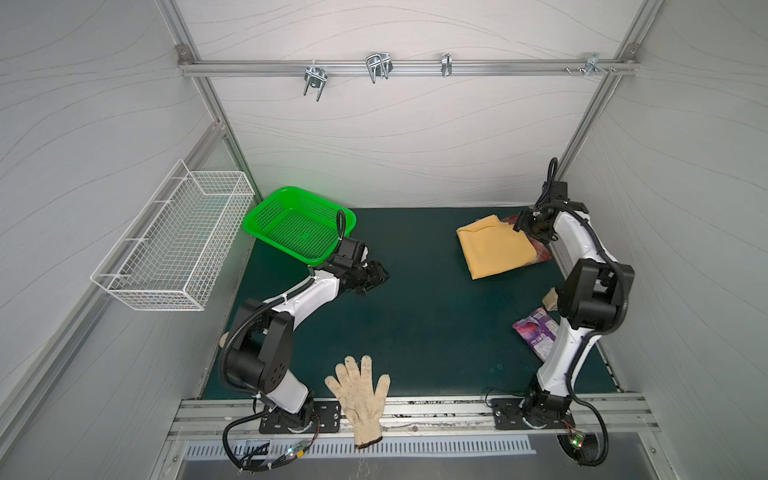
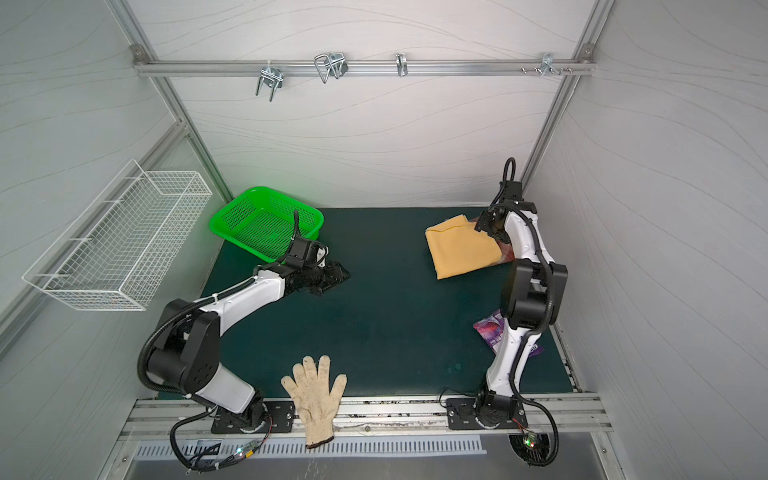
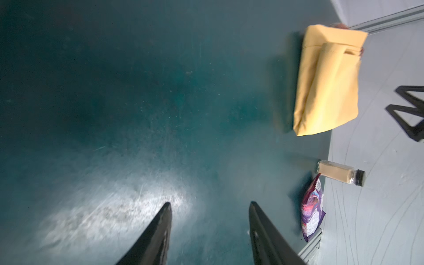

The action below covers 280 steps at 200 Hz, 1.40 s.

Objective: Fold and stack the skirts

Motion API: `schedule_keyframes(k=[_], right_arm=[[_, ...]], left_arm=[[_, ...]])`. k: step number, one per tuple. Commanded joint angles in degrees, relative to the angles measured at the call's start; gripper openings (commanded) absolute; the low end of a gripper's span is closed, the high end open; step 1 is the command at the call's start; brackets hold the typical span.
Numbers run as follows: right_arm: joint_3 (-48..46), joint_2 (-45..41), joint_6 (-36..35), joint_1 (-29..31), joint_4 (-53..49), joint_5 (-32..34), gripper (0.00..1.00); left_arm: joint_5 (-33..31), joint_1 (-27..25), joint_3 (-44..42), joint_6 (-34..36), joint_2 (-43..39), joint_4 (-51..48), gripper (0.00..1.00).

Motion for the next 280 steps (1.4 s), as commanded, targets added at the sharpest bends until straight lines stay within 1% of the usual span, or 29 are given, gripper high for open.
schedule_keyframes(k=[1,3,6,34,39,46,53,57,60,63,75,78,82,99,110,121,137,153,165,183,194,205,224,236,244,259,266,273,280], right_arm=[[-0.19,-6.03,-0.52,3.22,0.25,-0.10,0.95],[-0.38,-6.38,-0.59,3.33,0.31,-0.10,0.98],[-0.77,-7.01,-0.60,3.78,0.40,-0.10,0.99],[-7.20,-13.67,-0.08,7.43,3.67,-0.43,0.99],[-8.43,-15.10,-0.19,8.40,4.71,-0.09,0.99],[-11.04,-17.09,-0.49,9.69,6.25,0.14,0.99],[-13.23,-18.95,-0.96,11.14,7.54,0.55,0.99],[-14.67,-20.06,-1.12,11.97,8.36,0.73,0.99],[-15.82,-20.78,-1.21,12.51,9.13,0.75,0.99],[-17.02,-21.76,-1.30,13.06,9.86,0.77,0.99],[-21.80,-25.16,-1.20,15.12,12.78,1.86,0.99],[-23.00,-26.12,-1.08,15.67,13.50,2.24,0.99],[-24.77,-27.21,-1.02,16.22,14.59,2.58,0.99],[-32.49,-32.53,-2.03,19.62,19.81,5.00,0.99],[-37.24,-35.46,-2.34,21.26,22.37,7.85,0.99],[-40.89,-37.40,-0.96,21.48,23.61,9.27,0.99],[-45.03,-39.13,-0.91,21.48,25.19,9.44,0.99],[-48.79,-40.41,-1.46,21.48,27.37,10.04,0.99],[-51.06,-41.26,-0.87,21.51,28.35,12.99,0.99],[-53.02,-41.72,-0.78,21.52,28.73,17.42,0.99],[-54.20,-41.75,-1.05,21.55,29.87,20.58,0.99],[-55.97,-41.71,-1.11,21.55,31.57,23.91,0.99],[-58.38,-40.88,-3.70,21.51,35.15,24.23,0.99],[-59.52,-39.69,-4.19,21.44,36.67,25.06,0.99],[-60.44,-38.92,-6.16,21.48,38.63,24.68,0.99],[-64.05,-37.78,-11.88,21.47,45.63,21.80,0.99],[-66.20,-37.55,-14.10,21.56,49.35,21.45,0.99],[-68.30,-37.47,-14.01,21.46,52.85,22.25,0.99],[-70.36,-37.23,-13.45,21.34,56.47,23.00,0.99]], left_arm=[[-4.64,0.17,1.30,2.55,-5.05,-4.60,0.57],[-5.00,0.13,1.37,2.79,-5.29,-4.98,0.57],[-5.66,0.20,1.46,2.99,-5.98,-5.58,0.57],[-13.51,0.21,1.15,5.74,-11.81,-10.27,0.57],[-15.33,0.21,0.93,6.37,-12.95,-10.87,0.62],[-17.92,0.21,0.41,7.27,-14.35,-11.58,0.63],[-20.62,0.29,-0.12,8.45,-15.93,-11.99,0.69],[-22.30,0.29,-0.53,9.28,-16.80,-12.21,0.78],[-23.62,0.32,-0.81,9.84,-17.44,-12.35,0.90],[-25.28,0.37,-1.07,10.40,-17.97,-12.56,0.93],[-30.18,0.81,-1.76,10.81,-20.12,-14.04,0.95],[-30.98,0.94,-1.97,10.99,-20.52,-14.19,0.98],[-32.38,0.99,-2.29,11.25,-21.01,-14.29,0.99],[-38.14,1.46,-4.21,12.22,-23.13,-13.65,0.99],[-40.95,2.60,-5.87,12.56,-24.10,-12.62,0.99],[-40.19,4.89,-7.67,12.90,-24.96,-10.55,0.99],[-39.27,8.41,-10.31,16.21,-25.62,-6.57,0.99],[-36.20,12.09,-12.32,19.06,-25.17,-2.45,0.99],[-36.10,14.23,-12.94,19.97,-24.24,-0.66,0.99],[-29.41,18.59,-15.68,21.71,-23.16,5.37,0.99],[-27.85,20.78,-17.38,21.07,-22.81,8.74,0.99],[-27.71,22.17,-19.89,20.85,-22.16,13.77,0.99],[-31.53,23.24,-24.12,23.20,-19.98,21.98,0.99],[-31.47,24.75,-26.38,23.69,-18.51,27.13,0.99],[-31.42,25.63,-28.11,23.56,-17.52,31.01,0.99],[-31.70,27.17,-31.61,24.59,-15.82,38.79,0.99],[-32.09,28.25,-33.09,23.17,-15.38,43.01,0.99],[-32.24,29.34,-34.53,20.86,-14.91,46.16,0.99],[-31.34,30.17,-34.99,20.79,-13.95,47.86,0.99]])
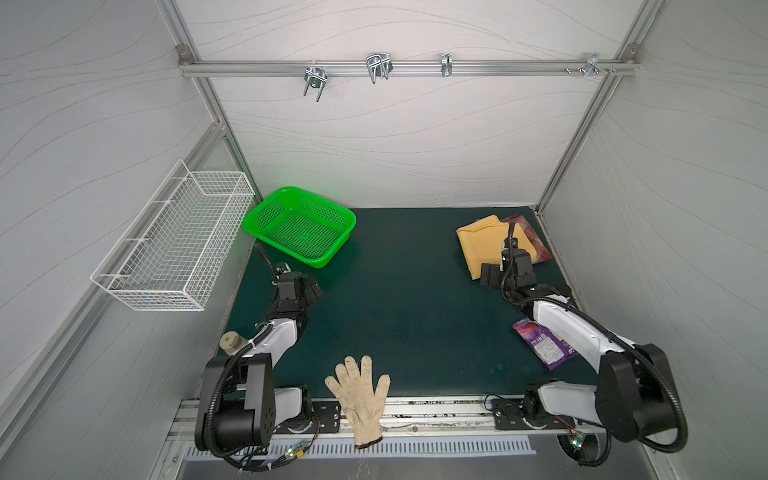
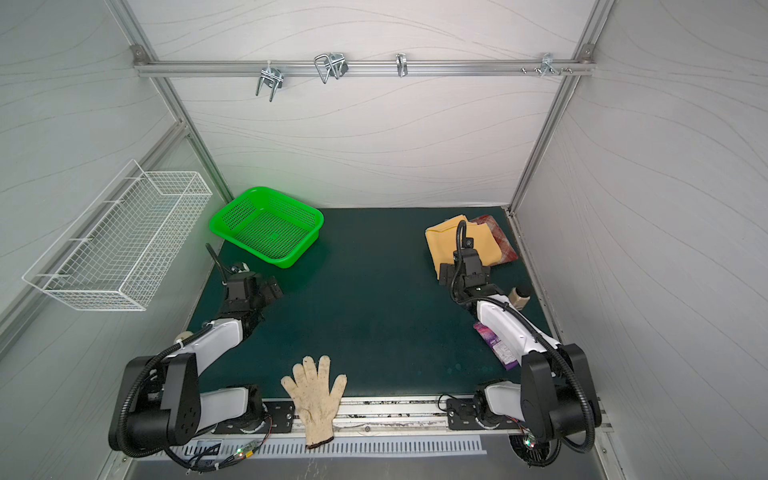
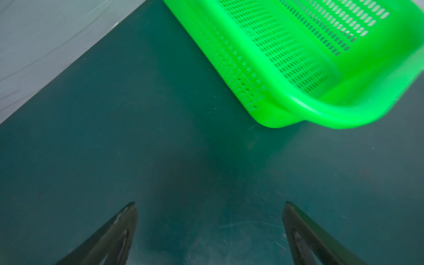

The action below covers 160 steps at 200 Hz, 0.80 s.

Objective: Fold and stack the skirts

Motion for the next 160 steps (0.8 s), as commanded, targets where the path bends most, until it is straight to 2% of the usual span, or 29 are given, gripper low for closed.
schedule_keyframes(k=[1,30,50,66,87,107,115,125,143,160], right_arm=[[-5.44,1.14,-5.01,-0.26,13.95,1.07,0.99],[-8.52,3.26,-5.29,-1.94,21.54,-1.13,0.99],[-10.52,6.09,-6.65,-2.50,27.73,-0.36,0.99],[-10.92,8.44,-7.95,-2.89,31.53,-0.93,0.99],[-11.48,10.26,-10.08,-3.87,36.17,-5.65,0.99],[-15.74,14.81,-9.56,-7.15,48.92,-10.71,0.99],[-14.86,15.31,-7.29,-9.04,46.69,-12.29,0.99],[-13.60,16.93,-6.06,-11.88,45.59,-18.60,0.99],[-13.69,16.38,-6.25,-11.63,44.99,-18.40,0.99],[-13.84,16.29,-6.32,-11.64,45.13,-18.29,0.99]], left_arm=[[-0.39,2.90,-1.97,-1.29,1.82,17.05,0.99],[3.69,4.65,-1.50,1.69,4.68,20.64,0.99],[4.47,4.94,-4.29,2.88,8.59,32.36,0.99],[6.13,5.22,-1.02,2.72,7.71,23.88,0.99],[10.14,5.23,-0.79,4.60,9.43,26.80,0.99],[12.23,5.21,-0.12,5.37,9.49,25.51,0.99],[14.40,5.26,-0.26,6.39,9.74,26.38,0.99],[16.92,5.06,-0.62,7.58,9.94,27.63,0.99],[18.17,3.79,-1.53,9.69,10.26,29.58,0.99],[17.93,1.54,-4.71,12.23,12.40,37.12,0.99]])
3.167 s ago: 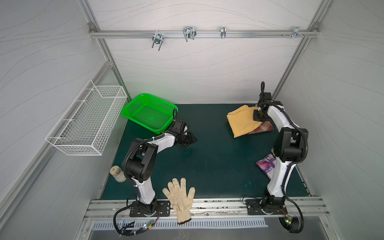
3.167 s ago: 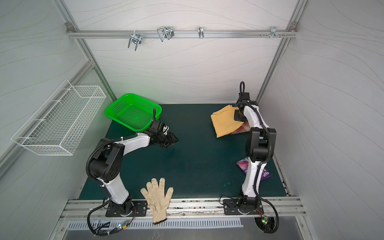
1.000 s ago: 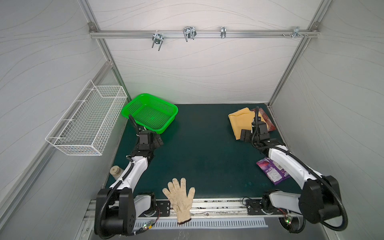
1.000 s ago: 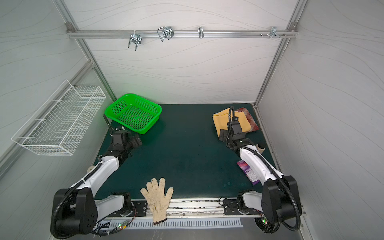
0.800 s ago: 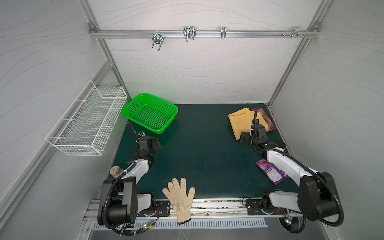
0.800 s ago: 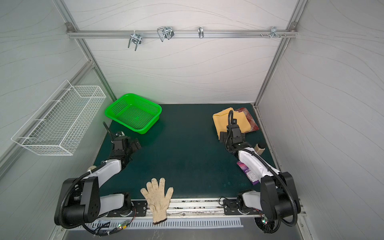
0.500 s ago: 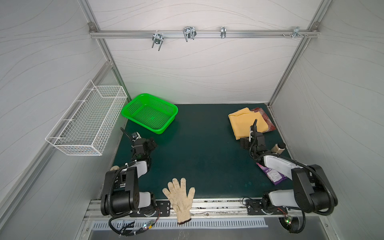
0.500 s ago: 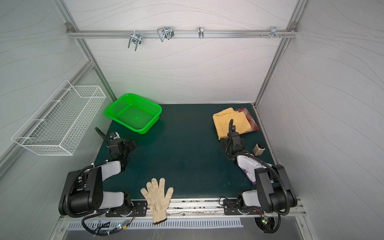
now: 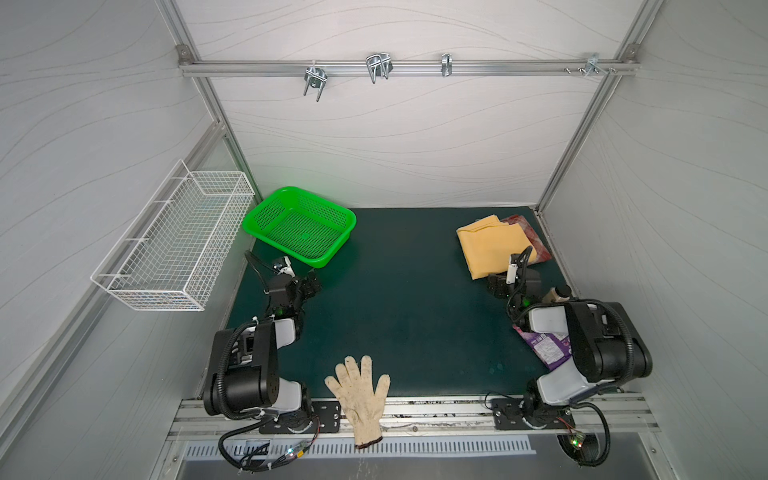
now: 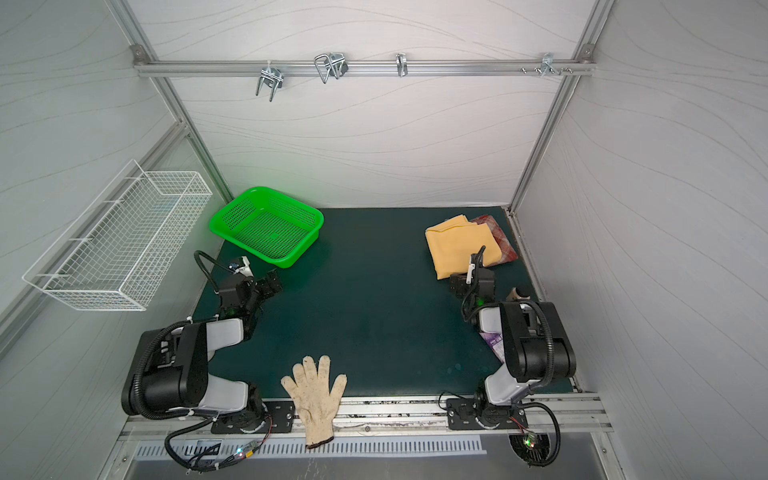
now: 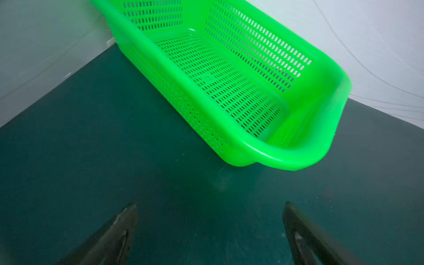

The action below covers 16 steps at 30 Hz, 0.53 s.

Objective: Fold and stack the skirts

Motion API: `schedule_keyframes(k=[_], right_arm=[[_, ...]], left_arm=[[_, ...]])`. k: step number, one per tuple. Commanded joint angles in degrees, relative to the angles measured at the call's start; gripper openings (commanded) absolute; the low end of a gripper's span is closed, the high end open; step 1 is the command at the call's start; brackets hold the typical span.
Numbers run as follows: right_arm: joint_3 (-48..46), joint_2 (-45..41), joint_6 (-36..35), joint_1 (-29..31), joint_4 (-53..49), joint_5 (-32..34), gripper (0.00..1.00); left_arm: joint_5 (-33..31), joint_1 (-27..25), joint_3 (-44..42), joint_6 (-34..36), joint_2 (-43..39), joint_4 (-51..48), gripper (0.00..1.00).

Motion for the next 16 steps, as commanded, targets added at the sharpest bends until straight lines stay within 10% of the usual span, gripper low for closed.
schedule_keyframes(k=[1,16], right_arm=[[0.24,-0.24,0.08,0.35,3.88,-3.94,0.99],[0.43,0.14,-0.20,0.71,3.99,-3.70,0.99]], left_arm=[[2.16,-2.44,-2.54,5.03,2.65,11.66,0.99],[-3.29,-4.00,-0.40,4.99,5.67,10.87,0.99]])
